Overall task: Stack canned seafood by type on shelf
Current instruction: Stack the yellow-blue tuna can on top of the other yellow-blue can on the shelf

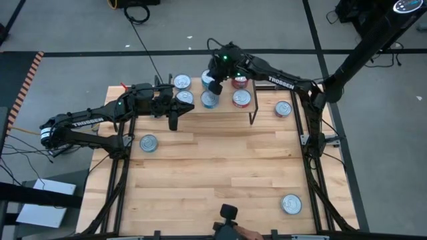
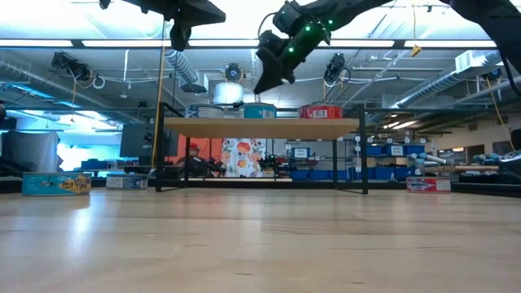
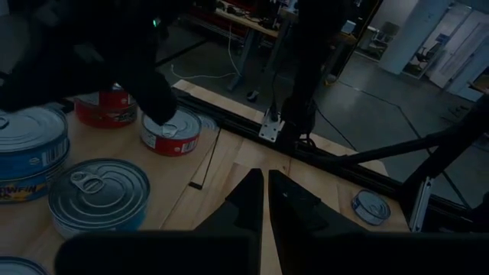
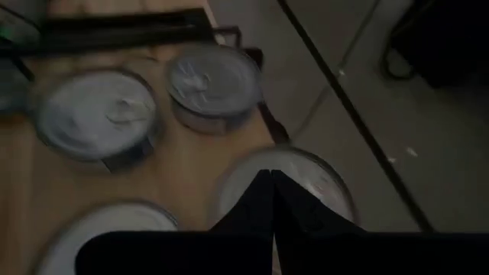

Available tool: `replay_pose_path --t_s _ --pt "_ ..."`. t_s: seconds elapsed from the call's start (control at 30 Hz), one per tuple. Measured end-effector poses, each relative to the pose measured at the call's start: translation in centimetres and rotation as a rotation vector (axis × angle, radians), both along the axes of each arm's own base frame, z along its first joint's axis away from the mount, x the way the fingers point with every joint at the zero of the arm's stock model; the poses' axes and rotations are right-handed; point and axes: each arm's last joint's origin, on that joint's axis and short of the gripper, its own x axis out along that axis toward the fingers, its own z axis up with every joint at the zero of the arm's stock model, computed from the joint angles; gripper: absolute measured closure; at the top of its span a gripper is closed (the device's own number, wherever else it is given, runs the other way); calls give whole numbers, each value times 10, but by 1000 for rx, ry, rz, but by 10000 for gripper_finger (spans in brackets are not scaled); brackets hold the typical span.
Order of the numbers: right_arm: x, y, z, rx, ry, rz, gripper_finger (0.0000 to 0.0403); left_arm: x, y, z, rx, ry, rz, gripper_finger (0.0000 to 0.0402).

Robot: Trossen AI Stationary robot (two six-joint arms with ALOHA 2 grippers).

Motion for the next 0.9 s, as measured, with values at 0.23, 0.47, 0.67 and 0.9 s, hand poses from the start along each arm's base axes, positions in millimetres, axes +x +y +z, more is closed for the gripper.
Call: replay_pose_path --t_s 0.23,0.47,0.67,0.9 --pt "10 1 -22 38 40 26 396 0 0 0 0 0 0 376" --pt "10 0 -27 40 74 4 396 0 0 0 -7 0 2 376" --pt "10 0 -20 35 67 3 396 0 0 0 -7 0 2 376" --pt "8 -3 4 -7 26 -19 396 0 0 0 -8 0 2 376"
